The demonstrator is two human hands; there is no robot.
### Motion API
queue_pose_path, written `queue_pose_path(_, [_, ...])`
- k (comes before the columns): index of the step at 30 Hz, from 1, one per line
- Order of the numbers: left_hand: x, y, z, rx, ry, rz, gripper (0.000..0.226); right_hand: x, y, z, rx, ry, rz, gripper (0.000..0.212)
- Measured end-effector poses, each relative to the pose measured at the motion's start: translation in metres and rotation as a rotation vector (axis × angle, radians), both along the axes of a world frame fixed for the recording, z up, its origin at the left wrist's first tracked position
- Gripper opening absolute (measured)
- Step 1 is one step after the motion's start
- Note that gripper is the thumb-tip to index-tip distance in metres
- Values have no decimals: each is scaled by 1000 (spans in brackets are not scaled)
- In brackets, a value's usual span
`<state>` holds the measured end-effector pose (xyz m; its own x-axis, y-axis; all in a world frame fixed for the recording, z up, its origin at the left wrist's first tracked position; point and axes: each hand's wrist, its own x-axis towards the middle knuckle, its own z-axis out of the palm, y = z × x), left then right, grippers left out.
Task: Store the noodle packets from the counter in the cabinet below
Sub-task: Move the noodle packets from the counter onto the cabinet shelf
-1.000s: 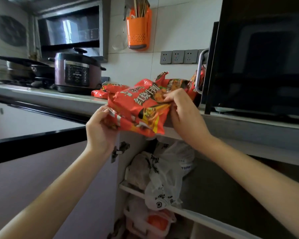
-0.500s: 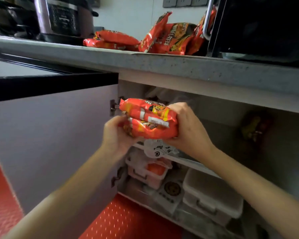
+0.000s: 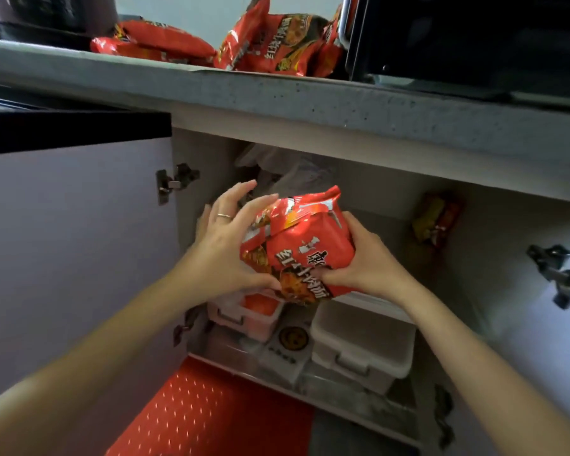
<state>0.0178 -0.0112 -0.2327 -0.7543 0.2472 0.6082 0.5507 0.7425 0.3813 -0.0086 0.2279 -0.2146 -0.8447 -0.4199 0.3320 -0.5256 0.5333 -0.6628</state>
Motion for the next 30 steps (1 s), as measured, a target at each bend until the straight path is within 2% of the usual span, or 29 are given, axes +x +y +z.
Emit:
queue_pose_path(2, [1, 5, 5, -154, -19, 5, 127, 4, 3, 5, 75, -47, 62, 72])
queue_pose_path(4, [4, 10, 9, -222, -101, -29, 131, 9, 4, 9, 149, -82, 108, 75])
queue_pose_path(6, [7, 13, 10, -176, -188, -108, 119, 13, 6, 13, 202, -92, 143, 74])
queue_pose_path(8, [11, 15, 8, -113, -194, -152, 101, 14, 9, 18, 245, -106, 159, 70])
queue_pose_path(11, [15, 17, 2, 44, -219, -167, 86, 15, 12, 24, 268, -146, 178, 70])
queue_pose_path(15, [13, 24, -5, 377, -435, -289, 73, 15, 13, 33, 247, -162, 172, 70])
queue_pose_path(18, [8, 30, -12, 638, -547, -326, 69, 16, 14, 35, 243, -38, 29, 80])
queue_pose_path(20, [6, 35, -15, 849, -571, -307, 67, 13, 20, 31, 96, 71, -183, 101])
queue_pose_path(21, [6, 36, -16, 943, -579, -301, 63, 13, 24, 26, -52, 26, -258, 110])
queue_pose_path(24, [5, 41, -12, 1089, -552, -324, 31, 14, 26, 4, -427, -403, -223, 138])
queue_pose_path(26, [5, 49, -10, 1078, -545, -336, 30, 15, 19, -15, -508, -604, -112, 158])
queue_pose_path(27, [4, 53, -10, 1064, -546, -336, 35, 15, 16, -22, -497, -622, -64, 156])
queue_pose_path(28, [3, 57, -10, 1050, -544, -336, 40, 13, 15, -28, -471, -599, -25, 145])
queue_pose_path(30, [0, 60, -11, 1013, -564, -355, 48, 8, 17, -34, -435, -516, 15, 110])
